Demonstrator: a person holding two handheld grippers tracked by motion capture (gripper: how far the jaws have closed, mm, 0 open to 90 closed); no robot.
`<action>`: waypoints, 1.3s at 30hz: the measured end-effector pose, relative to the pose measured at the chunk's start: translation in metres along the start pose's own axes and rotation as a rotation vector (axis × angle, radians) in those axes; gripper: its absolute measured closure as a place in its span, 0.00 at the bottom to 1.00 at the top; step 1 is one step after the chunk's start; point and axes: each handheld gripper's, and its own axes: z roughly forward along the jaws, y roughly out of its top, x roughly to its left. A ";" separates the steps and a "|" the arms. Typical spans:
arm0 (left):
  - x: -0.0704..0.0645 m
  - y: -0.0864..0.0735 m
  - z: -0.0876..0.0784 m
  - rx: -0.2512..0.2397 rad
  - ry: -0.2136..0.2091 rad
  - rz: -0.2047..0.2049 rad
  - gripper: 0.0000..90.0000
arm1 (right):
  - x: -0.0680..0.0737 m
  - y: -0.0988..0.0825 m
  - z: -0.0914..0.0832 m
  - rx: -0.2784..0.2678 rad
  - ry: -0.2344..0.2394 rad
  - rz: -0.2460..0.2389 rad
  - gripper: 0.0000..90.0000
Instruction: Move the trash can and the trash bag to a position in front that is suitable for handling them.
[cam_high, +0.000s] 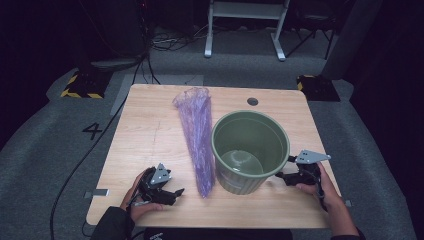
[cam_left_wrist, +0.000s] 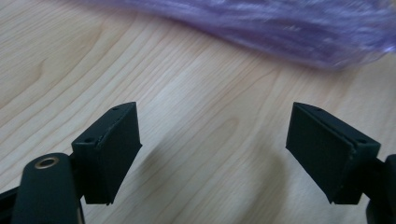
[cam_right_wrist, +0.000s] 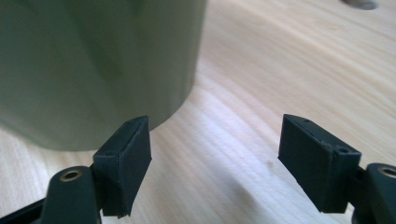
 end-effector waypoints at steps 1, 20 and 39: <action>-0.002 0.002 0.000 -0.006 -0.009 0.004 0.20 | -0.001 0.000 -0.002 -0.008 -0.005 0.010 0.28; -0.040 0.037 0.016 -0.069 -0.146 0.114 0.21 | 0.010 0.004 -0.002 0.000 0.052 -0.043 0.25; 0.012 0.072 0.036 -0.147 -0.043 -0.057 0.21 | 0.010 -0.005 0.003 0.045 0.037 -0.039 0.25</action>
